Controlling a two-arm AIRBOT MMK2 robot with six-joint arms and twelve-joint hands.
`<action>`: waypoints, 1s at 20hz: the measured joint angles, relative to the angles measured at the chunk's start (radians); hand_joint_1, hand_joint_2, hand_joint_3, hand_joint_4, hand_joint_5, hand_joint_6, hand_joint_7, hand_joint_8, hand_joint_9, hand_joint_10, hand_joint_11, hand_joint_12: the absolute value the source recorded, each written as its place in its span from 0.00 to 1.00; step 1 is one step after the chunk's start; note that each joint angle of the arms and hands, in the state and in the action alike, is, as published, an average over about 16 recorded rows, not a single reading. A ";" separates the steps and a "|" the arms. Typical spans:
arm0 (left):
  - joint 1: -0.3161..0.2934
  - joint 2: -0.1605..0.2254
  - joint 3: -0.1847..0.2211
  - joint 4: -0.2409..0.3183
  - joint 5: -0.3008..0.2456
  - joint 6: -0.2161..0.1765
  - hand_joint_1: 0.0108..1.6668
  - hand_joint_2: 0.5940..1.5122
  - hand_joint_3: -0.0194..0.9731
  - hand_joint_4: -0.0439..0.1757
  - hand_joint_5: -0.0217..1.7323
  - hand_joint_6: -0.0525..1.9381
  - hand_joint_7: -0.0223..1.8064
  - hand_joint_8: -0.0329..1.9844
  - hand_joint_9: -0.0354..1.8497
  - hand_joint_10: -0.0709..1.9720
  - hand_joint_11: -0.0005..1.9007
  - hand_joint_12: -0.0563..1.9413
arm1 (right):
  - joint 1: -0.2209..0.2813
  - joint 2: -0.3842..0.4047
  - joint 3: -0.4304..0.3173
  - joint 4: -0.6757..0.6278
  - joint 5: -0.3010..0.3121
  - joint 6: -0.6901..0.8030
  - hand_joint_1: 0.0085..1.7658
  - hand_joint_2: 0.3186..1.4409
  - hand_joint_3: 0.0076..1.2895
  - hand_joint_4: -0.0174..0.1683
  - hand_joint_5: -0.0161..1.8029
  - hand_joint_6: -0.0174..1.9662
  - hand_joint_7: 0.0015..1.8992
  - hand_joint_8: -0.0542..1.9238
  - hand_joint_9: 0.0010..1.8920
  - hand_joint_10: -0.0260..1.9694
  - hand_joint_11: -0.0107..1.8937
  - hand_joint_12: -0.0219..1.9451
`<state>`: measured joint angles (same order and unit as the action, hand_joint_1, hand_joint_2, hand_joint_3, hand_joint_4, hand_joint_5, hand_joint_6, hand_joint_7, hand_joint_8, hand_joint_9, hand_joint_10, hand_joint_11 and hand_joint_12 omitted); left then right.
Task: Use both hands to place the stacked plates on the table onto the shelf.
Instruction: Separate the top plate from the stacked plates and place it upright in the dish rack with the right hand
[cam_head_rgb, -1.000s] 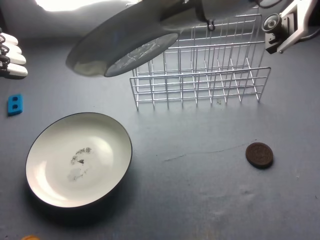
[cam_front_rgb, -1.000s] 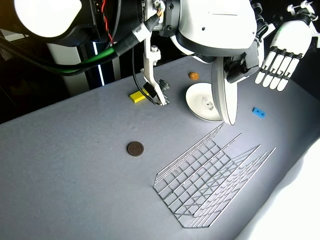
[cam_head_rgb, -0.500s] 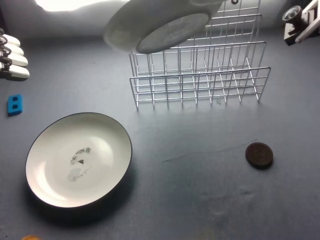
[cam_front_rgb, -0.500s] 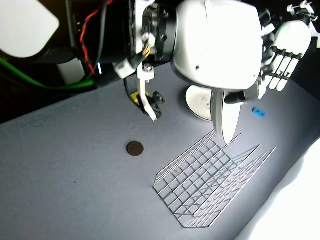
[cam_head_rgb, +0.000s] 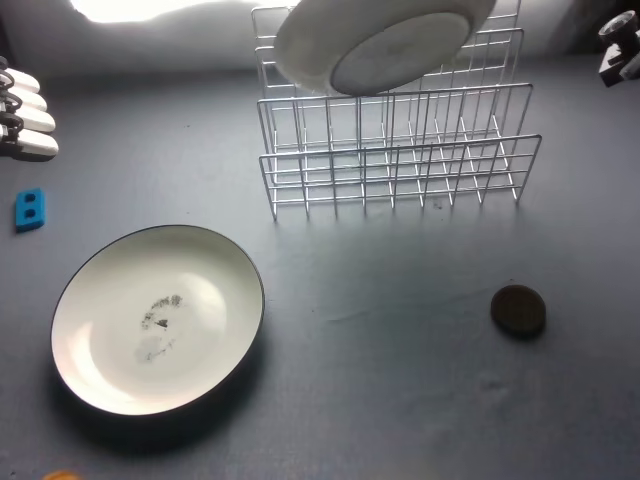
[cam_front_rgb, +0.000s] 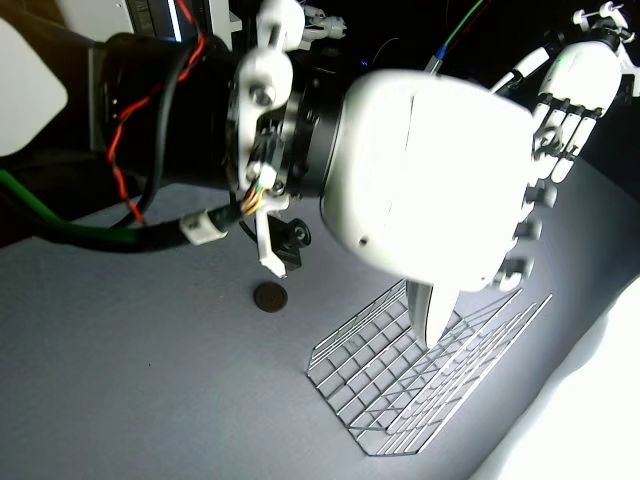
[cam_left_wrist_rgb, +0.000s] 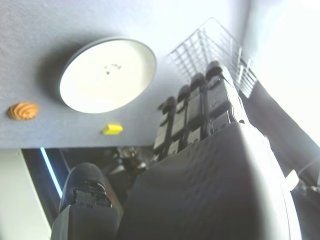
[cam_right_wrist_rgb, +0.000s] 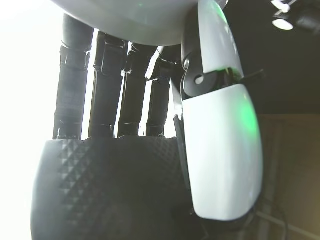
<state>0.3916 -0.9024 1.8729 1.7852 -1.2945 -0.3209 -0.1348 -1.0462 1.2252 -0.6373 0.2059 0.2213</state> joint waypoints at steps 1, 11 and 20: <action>0.000 0.000 0.000 0.000 0.000 0.000 0.01 0.56 0.03 0.22 0.02 0.03 0.02 0.01 0.03 0.04 0.01 0.02 | -0.001 -0.002 0.008 0.003 -0.009 0.008 0.69 0.62 0.00 0.15 0.55 0.41 0.58 0.43 0.70 0.01 0.46 0.62; 0.000 0.000 -0.002 0.003 0.000 0.002 0.01 0.56 0.03 0.22 0.02 0.03 0.02 0.01 0.03 0.04 0.01 0.02 | -0.030 -0.053 0.093 0.039 -0.034 0.054 0.70 0.66 0.00 0.19 0.55 0.48 0.58 0.43 0.69 0.01 0.46 0.61; 0.000 0.000 -0.004 0.005 0.000 0.004 0.00 0.56 0.03 0.22 0.02 0.03 0.02 0.01 0.03 0.04 0.01 0.02 | -0.083 -0.109 0.185 0.053 -0.016 0.067 0.70 0.67 0.00 0.20 0.55 0.49 0.59 0.40 0.69 0.01 0.47 0.58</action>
<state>0.3916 -0.9024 1.8689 1.7906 -1.2944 -0.3166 -0.2177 -1.1554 1.4098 -0.5840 0.1894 0.2879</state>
